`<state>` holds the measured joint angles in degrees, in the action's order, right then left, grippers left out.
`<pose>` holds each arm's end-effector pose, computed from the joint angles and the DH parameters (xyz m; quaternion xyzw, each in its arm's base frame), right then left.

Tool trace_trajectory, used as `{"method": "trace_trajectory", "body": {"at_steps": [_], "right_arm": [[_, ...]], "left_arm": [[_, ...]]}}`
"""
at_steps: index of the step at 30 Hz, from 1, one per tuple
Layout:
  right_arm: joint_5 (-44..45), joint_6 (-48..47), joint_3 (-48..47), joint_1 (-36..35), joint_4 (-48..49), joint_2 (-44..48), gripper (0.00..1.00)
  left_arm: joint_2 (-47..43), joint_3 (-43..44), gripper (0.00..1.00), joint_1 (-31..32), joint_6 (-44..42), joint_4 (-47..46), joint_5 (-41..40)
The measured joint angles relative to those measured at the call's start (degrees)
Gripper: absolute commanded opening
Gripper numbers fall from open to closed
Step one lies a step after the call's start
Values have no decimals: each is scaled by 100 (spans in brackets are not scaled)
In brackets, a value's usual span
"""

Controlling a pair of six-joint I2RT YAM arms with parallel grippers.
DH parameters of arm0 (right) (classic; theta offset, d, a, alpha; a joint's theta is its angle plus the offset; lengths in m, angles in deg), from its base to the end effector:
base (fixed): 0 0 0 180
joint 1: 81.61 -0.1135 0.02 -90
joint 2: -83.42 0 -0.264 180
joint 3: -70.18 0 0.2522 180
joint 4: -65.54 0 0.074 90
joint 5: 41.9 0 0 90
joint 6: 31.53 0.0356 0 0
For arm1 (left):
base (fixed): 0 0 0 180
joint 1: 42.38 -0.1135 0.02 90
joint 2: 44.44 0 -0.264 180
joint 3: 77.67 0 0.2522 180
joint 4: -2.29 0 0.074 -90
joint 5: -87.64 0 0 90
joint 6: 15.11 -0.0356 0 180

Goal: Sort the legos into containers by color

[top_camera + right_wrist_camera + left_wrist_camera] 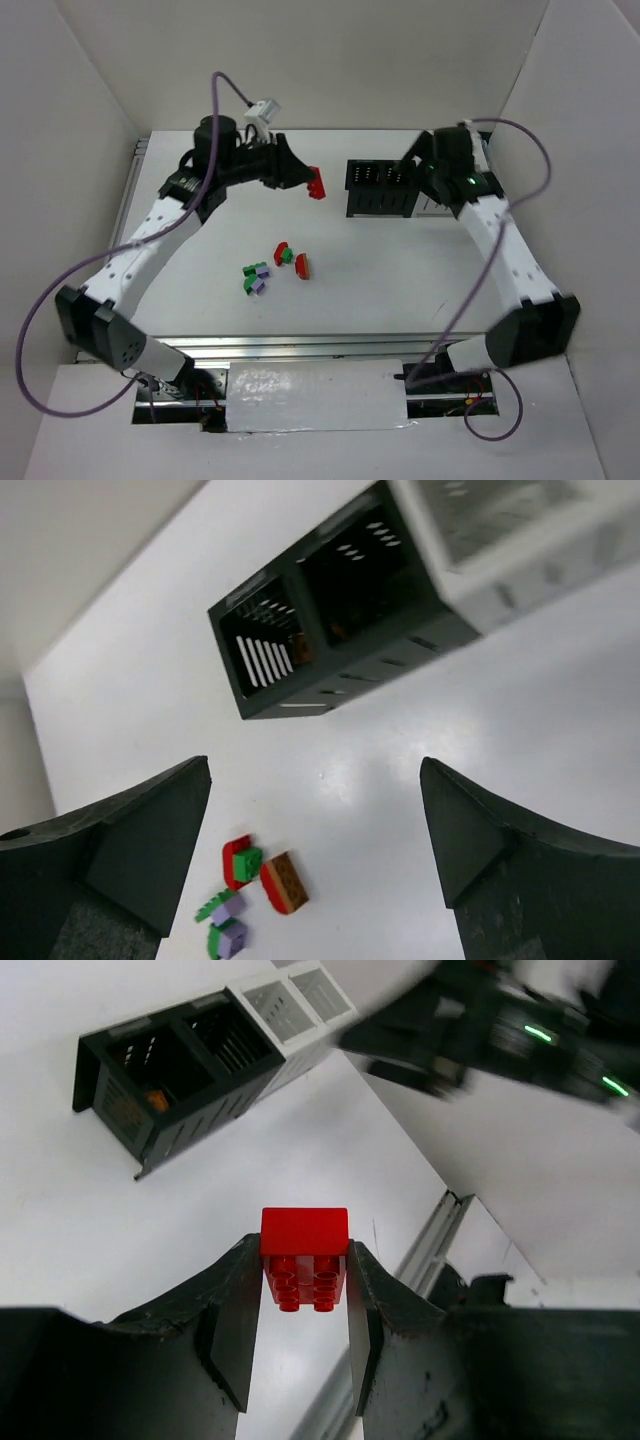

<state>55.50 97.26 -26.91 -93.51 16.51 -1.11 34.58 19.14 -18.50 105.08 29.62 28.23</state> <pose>0.3228 0.0633 0.3662 0.2354 0.8598 0.1403 0.4308 0.2789 -0.1433 0.4324 0.1296 0.7447 -0.4626 0.4634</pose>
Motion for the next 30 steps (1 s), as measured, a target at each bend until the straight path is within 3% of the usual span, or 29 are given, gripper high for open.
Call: {"method": "trace_trajectory", "body": {"at_steps": [4, 9, 16, 25, 30], "right_arm": [[632, 804, 1084, 302, -363, 2286, 93], [831, 1270, 1362, 306, -909, 4033, 93], [236, 1252, 2238, 308, -1456, 5104, 93], [-201, 1014, 2481, 308, -2269, 5755, 93], [-361, 907, 2461, 308, -2450, 5755, 94]], "left_arm": [[1668, 1228, 0, 385, -11, -295, -223], [3362, 2575, 0, 732, -9, -553, -391], [5243, 4546, 0, 1082, -173, -426, -861], [5694, 4872, 7, 1397, -151, -1268, -1665], [5906, 5060, 21, 1552, -157, -1663, -2135]]}}
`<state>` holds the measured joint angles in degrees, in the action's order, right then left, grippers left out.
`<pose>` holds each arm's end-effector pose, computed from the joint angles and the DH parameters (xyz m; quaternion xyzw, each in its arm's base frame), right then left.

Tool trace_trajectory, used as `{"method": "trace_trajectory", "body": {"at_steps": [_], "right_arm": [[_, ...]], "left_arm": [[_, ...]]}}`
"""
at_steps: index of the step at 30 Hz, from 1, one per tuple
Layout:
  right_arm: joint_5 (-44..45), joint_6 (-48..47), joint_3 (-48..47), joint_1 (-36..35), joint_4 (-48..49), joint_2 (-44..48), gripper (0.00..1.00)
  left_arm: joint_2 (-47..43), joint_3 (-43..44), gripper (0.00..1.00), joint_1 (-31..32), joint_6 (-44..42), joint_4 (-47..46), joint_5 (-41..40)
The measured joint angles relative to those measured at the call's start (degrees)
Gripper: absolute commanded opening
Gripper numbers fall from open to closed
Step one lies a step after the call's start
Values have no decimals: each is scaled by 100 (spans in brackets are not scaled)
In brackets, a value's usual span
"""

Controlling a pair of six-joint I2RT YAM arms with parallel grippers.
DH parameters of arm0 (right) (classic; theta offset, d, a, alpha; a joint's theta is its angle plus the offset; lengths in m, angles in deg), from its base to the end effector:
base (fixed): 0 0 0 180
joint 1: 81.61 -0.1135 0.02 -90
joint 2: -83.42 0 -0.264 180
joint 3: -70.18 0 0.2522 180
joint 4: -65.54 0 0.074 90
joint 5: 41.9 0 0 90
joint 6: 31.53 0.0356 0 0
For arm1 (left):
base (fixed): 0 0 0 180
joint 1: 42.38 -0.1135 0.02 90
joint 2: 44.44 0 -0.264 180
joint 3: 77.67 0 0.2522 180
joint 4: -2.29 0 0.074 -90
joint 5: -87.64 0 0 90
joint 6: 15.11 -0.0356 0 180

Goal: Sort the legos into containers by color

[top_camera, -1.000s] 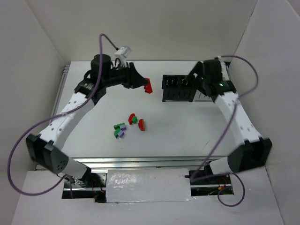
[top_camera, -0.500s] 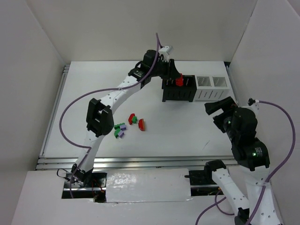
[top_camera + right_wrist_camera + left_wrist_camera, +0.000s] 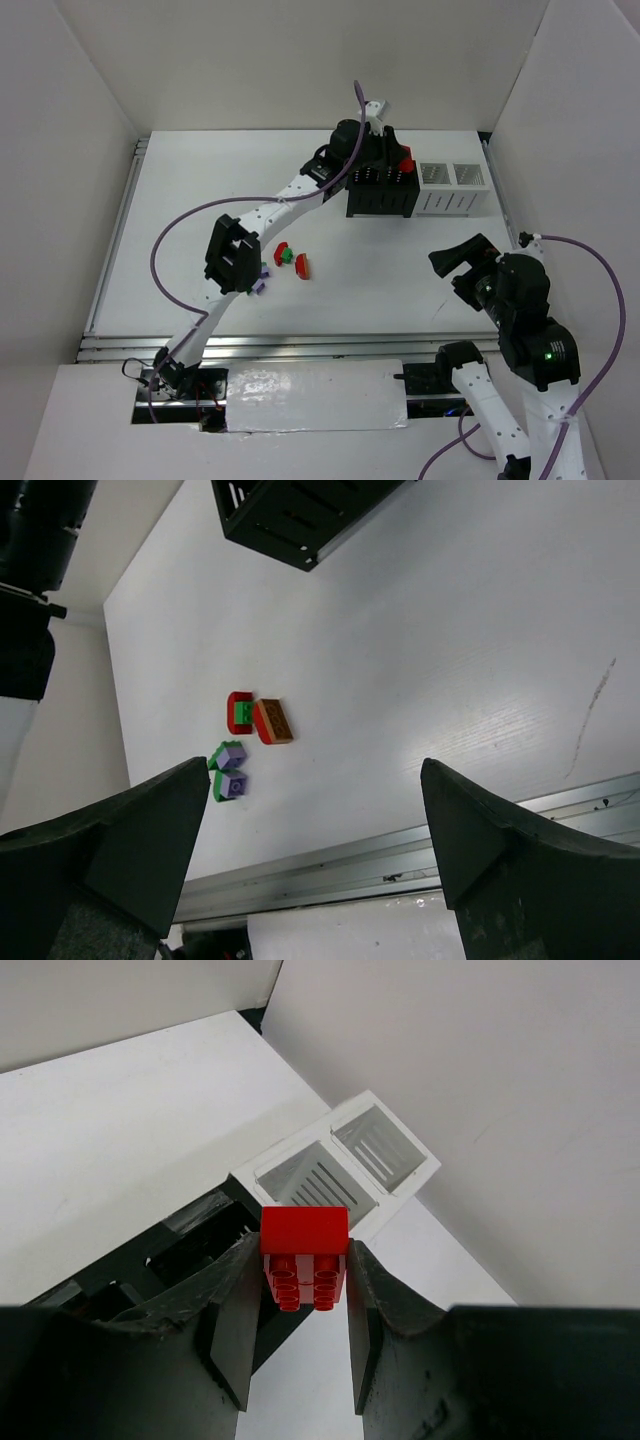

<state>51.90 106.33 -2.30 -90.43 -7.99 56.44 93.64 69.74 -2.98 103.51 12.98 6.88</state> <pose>0.0579 0.0066 0.3617 0.3024 0.8019 0.2192 0.4664 0.4402 -0.3690 0.3282 0.1230 0.7047 -0.4373 0.5450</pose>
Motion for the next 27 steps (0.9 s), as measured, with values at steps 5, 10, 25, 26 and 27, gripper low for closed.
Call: {"method": "trace_trajectory", "body": {"at_steps": [5, 10, 25, 26, 27], "right_arm": [[-173, -116, -57, 0, -9, -9, 94], [-299, -278, -109, 0, 11, -107, 94], [-846, -802, 155, -107, 721, -1344, 94], [-817, -831, 149, -249, 837, -1655, 94], [-699, -846, 146, -516, 957, -1978, 93]], "left_arm": [[273, 101, 75, 50, -4, -151, -216], [400, 94, 100, 44, -13, -72, -382], [-1427, -490, 100, -190, 33, 1307, -2216], [-2035, -774, 100, -345, 37, 1473, -2435], [-2496, -1012, 100, -496, 57, 1681, -2634]]}}
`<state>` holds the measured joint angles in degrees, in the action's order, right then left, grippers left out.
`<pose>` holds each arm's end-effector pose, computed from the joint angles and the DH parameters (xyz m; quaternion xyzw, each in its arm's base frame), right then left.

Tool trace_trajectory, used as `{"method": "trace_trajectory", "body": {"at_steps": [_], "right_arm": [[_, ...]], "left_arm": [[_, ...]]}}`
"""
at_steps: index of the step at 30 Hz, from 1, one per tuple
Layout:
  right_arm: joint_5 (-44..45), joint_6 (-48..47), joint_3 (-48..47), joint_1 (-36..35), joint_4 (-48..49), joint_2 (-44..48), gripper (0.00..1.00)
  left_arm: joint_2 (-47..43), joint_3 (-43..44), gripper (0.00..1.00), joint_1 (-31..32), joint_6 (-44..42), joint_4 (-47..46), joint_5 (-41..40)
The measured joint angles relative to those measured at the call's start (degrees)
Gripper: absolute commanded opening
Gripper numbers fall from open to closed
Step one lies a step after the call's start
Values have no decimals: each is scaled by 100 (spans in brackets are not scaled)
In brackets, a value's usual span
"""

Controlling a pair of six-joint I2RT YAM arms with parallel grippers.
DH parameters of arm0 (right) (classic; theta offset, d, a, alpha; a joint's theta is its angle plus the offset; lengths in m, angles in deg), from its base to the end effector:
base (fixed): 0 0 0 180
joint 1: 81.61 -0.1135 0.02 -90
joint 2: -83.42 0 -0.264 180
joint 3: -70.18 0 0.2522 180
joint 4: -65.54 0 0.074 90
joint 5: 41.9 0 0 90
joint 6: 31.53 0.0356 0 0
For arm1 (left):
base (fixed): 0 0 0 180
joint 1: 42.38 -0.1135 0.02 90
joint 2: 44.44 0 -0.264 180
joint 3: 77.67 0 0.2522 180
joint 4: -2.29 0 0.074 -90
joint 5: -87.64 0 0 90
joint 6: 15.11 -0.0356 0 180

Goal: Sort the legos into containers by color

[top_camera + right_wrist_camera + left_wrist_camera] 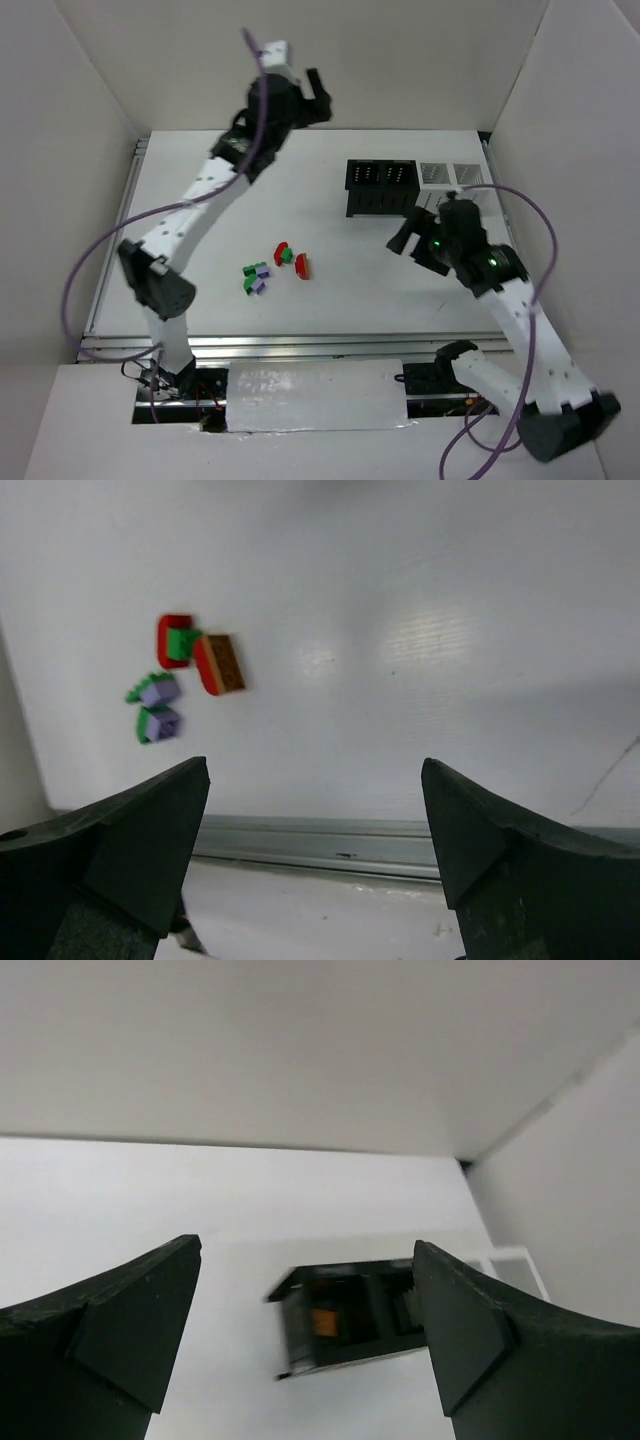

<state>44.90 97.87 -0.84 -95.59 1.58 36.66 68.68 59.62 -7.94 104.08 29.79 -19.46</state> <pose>0.1483 0.0390 0.3395 0.1875 0.8853 0.2134 0.3682 0.3866 -0.2524 0.4533 -0.0690 0.7232 -0.2659 0.6337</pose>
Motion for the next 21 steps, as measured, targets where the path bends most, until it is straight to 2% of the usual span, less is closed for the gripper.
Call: {"method": "trace_trajectory", "body": {"at_steps": [5, 9, 13, 15, 19, 21], "right_arm": [[776, -116, -284, -1921, 514, -2031, 89], [1156, -184, -1235, -2994, 654, -3679, 88], [1294, -289, -2393, -3530, 855, -5243, 85], [1333, -356, -2763, -3611, 883, -5869, 84], [1434, -498, -3403, -3622, 852, -6826, 80], [1497, -538, -3486, -3622, 846, -7053, 74]], "left_arm": [[-2177, -1307, 100, -997, 219, 1134, -872], [-3357, -2658, 100, -1617, 295, 2090, -1117], [-3980, -4074, 100, -1952, 271, 2704, -874], [-4168, -4513, 100, -2026, 258, 2988, -675], [-4448, -4765, 99, -2055, 234, 3320, -293], [-4601, -4765, 100, -2055, 219, 3348, -181]]}}
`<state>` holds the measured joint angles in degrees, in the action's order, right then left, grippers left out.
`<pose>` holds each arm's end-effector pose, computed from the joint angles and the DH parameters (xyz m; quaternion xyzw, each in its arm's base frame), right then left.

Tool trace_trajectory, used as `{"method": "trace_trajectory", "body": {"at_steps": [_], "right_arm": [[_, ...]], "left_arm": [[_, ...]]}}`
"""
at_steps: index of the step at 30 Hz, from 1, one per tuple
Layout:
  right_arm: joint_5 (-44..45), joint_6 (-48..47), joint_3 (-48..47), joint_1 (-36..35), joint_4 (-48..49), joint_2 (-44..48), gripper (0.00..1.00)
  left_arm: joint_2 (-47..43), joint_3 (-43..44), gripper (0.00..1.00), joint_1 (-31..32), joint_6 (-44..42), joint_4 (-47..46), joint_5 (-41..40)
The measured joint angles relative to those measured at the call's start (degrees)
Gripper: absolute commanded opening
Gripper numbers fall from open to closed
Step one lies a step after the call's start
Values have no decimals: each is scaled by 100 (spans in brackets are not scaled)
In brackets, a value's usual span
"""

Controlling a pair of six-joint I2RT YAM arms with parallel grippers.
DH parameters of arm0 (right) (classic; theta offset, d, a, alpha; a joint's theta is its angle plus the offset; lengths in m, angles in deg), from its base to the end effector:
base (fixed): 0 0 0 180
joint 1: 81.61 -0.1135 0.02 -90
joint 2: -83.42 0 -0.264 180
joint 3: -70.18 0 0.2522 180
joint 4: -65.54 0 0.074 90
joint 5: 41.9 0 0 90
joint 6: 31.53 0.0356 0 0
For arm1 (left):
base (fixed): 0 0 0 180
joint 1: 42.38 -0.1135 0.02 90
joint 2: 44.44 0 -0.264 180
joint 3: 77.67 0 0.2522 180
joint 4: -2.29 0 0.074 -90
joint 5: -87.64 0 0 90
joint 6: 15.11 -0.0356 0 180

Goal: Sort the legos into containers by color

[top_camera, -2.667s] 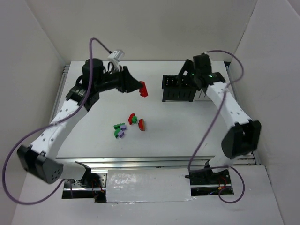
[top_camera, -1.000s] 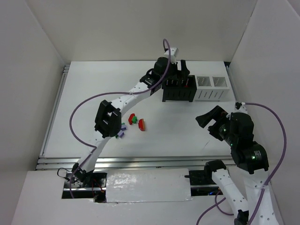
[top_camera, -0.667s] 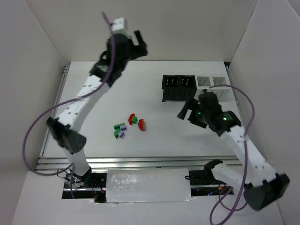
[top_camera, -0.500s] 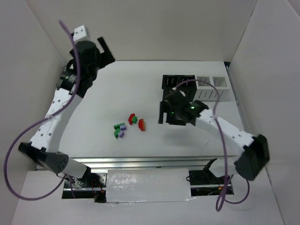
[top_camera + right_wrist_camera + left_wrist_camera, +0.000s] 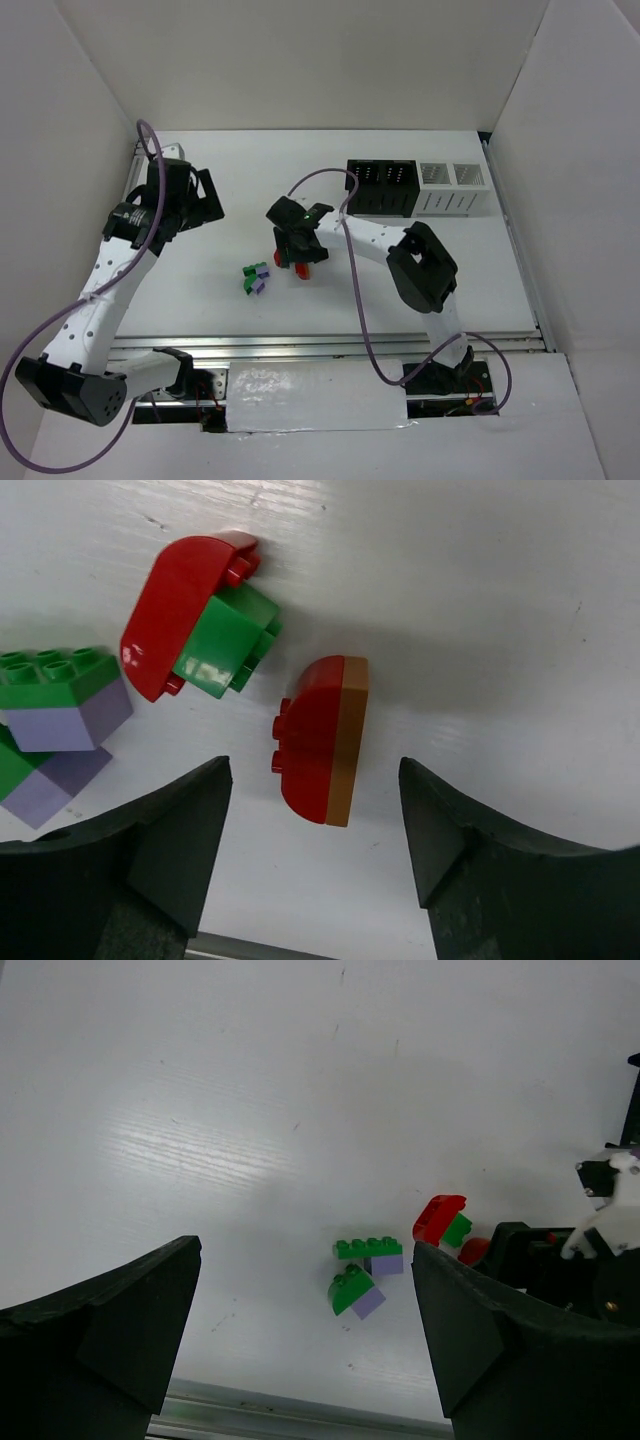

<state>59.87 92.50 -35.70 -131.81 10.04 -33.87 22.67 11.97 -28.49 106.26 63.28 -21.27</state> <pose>0.2814 0.3264 0.1981 -0.1168 0.9678 0.0590 0.2150 0.2305 -0.0451 0.3864 -0.2056 0.8671 -0.0285 0.4528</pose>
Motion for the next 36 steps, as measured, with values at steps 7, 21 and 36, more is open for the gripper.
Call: {"method": "trace_trajectory", "body": {"at_steps": [7, 21, 36], "right_arm": [[-4, -70, 166, 0, 101, -55, 58], [-511, -280, 1790, 9, 951, 1008, 7], [-1086, -717, 2472, 11, 1576, 4503, 7]], "left_arm": [[-208, 0, 99, 0, -146, 39, 173], [90, -22, 97, -7, -125, 33, 1139], [769, -501, 93, 826, 1902, -2162, 4990]]}}
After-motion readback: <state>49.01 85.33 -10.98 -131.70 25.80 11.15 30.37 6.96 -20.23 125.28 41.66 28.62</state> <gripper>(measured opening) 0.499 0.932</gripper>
